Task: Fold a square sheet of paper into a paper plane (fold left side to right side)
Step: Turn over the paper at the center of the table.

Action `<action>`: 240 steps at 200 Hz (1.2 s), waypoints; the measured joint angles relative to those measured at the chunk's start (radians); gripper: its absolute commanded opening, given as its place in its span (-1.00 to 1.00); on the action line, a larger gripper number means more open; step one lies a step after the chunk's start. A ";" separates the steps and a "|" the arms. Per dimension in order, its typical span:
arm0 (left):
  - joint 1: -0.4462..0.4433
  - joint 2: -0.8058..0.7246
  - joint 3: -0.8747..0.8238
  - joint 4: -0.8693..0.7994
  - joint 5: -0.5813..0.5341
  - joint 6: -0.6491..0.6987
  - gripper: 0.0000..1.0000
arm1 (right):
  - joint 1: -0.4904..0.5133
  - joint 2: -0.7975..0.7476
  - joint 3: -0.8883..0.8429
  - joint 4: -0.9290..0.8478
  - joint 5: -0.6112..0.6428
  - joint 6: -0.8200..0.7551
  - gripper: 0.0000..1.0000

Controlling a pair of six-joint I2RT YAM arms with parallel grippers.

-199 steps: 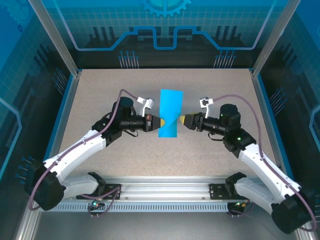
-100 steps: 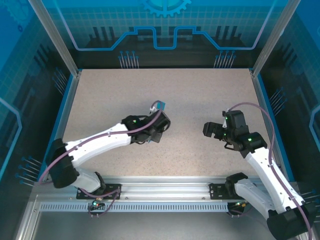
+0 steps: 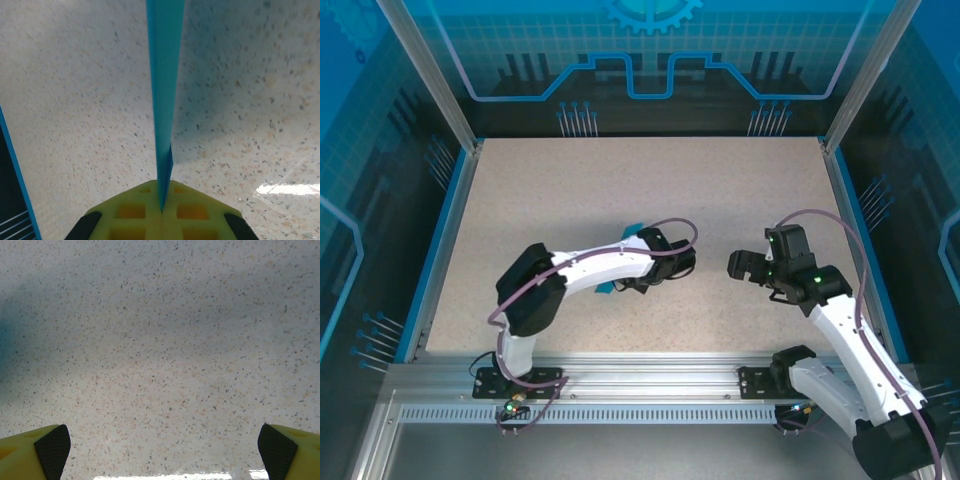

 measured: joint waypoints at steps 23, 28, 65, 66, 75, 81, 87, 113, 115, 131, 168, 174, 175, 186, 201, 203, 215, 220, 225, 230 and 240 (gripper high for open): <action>0.000 0.059 0.043 -0.026 0.070 0.023 -1.00 | 0.000 0.000 -0.009 0.007 -0.018 0.000 0.99; 0.000 0.068 0.056 -0.031 0.084 0.030 -1.00 | 0.000 0.000 -0.011 0.010 -0.022 0.000 1.00; 0.007 0.153 0.172 -0.042 0.212 0.107 -1.00 | 0.000 0.006 -0.028 0.033 -0.055 0.000 0.99; 0.007 0.154 0.175 -0.042 0.214 0.109 -1.00 | 0.000 0.007 -0.028 0.033 -0.056 0.000 1.00; 0.013 0.182 0.201 -0.042 0.245 0.127 -1.00 | 0.000 0.011 -0.033 0.038 -0.064 0.000 0.99; 0.020 0.199 0.214 -0.040 0.265 0.143 -1.00 | 0.000 0.014 -0.036 0.040 -0.072 0.000 1.00; 0.029 0.215 0.225 -0.037 0.288 0.154 -1.00 | 0.000 0.016 -0.039 0.041 -0.076 0.000 1.00; 0.080 0.252 0.261 -0.032 0.372 0.198 -0.84 | 0.000 0.019 -0.052 0.053 -0.101 0.001 1.00; 0.084 0.255 0.266 -0.032 0.378 0.201 -0.83 | 0.000 0.020 -0.052 0.054 -0.101 0.000 1.00; 0.110 0.267 0.305 -0.029 0.412 0.226 -0.62 | -0.001 0.025 -0.058 0.062 -0.111 0.001 1.00; 0.129 0.269 0.342 -0.007 0.500 0.256 -0.19 | -0.001 0.066 -0.061 0.076 -0.139 0.001 1.00; 0.132 0.269 0.342 0.000 0.515 0.260 -0.16 | -0.002 0.074 -0.061 0.079 -0.145 0.001 1.00; 0.132 0.269 0.342 0.000 0.518 0.260 -0.16 | -0.002 0.074 -0.061 0.079 -0.146 0.001 1.00; 0.136 0.269 0.341 0.014 0.554 0.272 -0.10 | -0.002 0.089 -0.061 0.085 -0.154 0.001 1.00; 0.149 0.254 0.321 0.057 0.615 0.277 -0.01 | -0.002 0.109 -0.061 0.095 -0.166 0.001 1.00; 0.152 0.250 0.317 0.063 0.624 0.279 0.00 | -0.002 0.111 -0.061 0.096 -0.167 0.001 1.00; 0.172 0.214 0.280 0.106 0.679 0.279 0.02 | 0.000 0.129 -0.061 0.106 -0.179 0.001 0.99; 0.183 0.195 0.262 0.125 0.699 0.279 0.04 | 0.002 0.136 -0.061 0.113 -0.182 0.005 1.00; 0.197 0.166 0.237 0.146 0.721 0.279 0.05 | 0.007 0.145 -0.061 0.120 -0.185 0.007 1.00; 0.210 0.140 0.217 0.163 0.739 0.278 0.05 | 0.014 0.154 -0.061 0.129 -0.187 0.010 1.00; 0.238 0.082 0.172 0.202 0.770 0.278 0.07 | 0.035 0.176 -0.061 0.152 -0.190 0.020 1.00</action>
